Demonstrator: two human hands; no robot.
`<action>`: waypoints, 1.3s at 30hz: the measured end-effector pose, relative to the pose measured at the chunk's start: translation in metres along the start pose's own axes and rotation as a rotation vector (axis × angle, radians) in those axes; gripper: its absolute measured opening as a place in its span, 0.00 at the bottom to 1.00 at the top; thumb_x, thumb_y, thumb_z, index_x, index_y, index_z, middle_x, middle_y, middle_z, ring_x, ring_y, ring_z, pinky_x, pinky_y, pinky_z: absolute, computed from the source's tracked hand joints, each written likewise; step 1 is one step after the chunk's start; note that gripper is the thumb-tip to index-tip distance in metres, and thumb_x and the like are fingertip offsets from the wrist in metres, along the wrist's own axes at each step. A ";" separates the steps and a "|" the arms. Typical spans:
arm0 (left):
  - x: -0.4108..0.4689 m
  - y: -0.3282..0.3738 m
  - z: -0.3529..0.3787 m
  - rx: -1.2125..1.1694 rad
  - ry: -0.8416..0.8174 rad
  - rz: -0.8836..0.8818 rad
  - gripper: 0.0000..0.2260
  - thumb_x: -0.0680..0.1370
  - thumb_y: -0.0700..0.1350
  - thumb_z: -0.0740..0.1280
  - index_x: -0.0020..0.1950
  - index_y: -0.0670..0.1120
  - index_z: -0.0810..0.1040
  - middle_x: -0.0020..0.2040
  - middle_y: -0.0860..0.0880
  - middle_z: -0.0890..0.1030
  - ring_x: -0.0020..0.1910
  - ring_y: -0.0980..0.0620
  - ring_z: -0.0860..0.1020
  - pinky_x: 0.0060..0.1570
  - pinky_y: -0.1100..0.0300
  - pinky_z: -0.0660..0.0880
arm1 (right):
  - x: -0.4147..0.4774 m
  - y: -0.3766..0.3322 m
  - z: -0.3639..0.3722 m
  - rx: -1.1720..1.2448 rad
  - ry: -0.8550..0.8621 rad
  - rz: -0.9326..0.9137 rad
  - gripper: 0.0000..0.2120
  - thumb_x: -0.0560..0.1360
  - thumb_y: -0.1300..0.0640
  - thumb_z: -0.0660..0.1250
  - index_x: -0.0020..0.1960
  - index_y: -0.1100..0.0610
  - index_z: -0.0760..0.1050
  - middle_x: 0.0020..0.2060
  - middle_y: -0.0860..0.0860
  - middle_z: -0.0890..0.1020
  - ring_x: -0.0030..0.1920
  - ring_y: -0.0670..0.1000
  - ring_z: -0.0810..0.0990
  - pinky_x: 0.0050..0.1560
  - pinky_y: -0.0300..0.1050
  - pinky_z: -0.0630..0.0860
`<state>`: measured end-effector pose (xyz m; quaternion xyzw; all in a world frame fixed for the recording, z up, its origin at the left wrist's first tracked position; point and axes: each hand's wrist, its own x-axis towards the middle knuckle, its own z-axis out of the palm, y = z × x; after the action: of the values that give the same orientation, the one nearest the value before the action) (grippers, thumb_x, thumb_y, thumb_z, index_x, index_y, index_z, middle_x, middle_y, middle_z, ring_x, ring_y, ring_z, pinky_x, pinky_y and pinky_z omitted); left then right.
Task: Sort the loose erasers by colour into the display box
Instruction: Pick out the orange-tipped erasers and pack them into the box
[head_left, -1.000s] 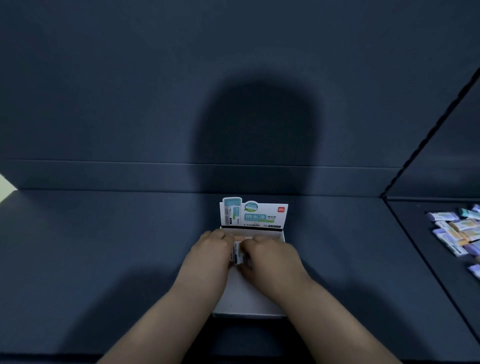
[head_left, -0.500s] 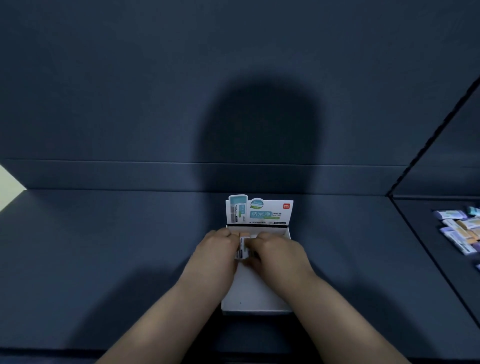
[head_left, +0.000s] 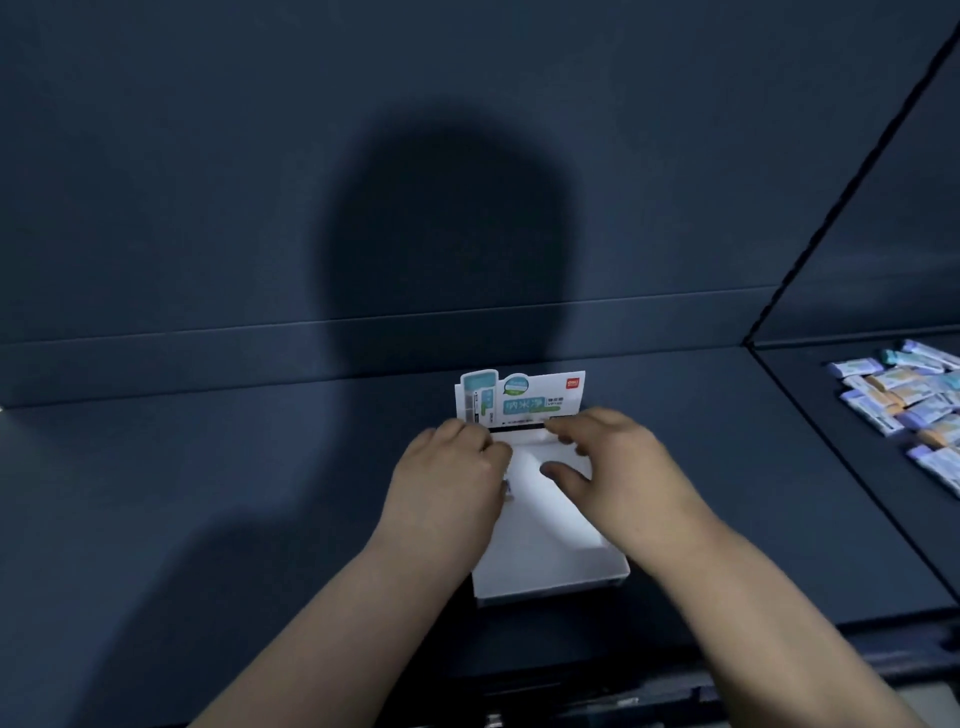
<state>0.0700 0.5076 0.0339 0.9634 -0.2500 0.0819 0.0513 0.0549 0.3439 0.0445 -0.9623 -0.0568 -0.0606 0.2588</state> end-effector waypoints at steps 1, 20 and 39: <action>0.002 0.003 -0.001 -0.005 -0.006 0.012 0.13 0.56 0.48 0.80 0.38 0.48 0.83 0.34 0.52 0.80 0.35 0.50 0.79 0.35 0.60 0.75 | -0.001 0.001 -0.003 -0.020 -0.016 0.008 0.20 0.73 0.54 0.69 0.64 0.52 0.73 0.57 0.48 0.76 0.57 0.51 0.75 0.56 0.43 0.72; 0.048 0.192 0.008 -0.104 -0.068 0.005 0.20 0.80 0.52 0.58 0.70 0.47 0.67 0.64 0.49 0.72 0.63 0.49 0.68 0.62 0.57 0.65 | -0.082 0.159 -0.113 -0.161 -0.076 0.006 0.23 0.73 0.48 0.68 0.66 0.53 0.71 0.61 0.49 0.74 0.63 0.48 0.71 0.64 0.38 0.66; 0.146 0.362 0.056 -0.191 -0.146 0.100 0.16 0.80 0.49 0.58 0.67 0.46 0.72 0.63 0.51 0.72 0.62 0.50 0.68 0.60 0.57 0.67 | -0.111 0.337 -0.208 -0.149 -0.110 0.198 0.20 0.74 0.51 0.68 0.64 0.54 0.73 0.60 0.50 0.75 0.60 0.50 0.73 0.59 0.40 0.70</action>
<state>0.0258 0.1158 0.0271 0.9439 -0.3075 -0.0101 0.1201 -0.0253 -0.0599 0.0411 -0.9817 0.0289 0.0138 0.1878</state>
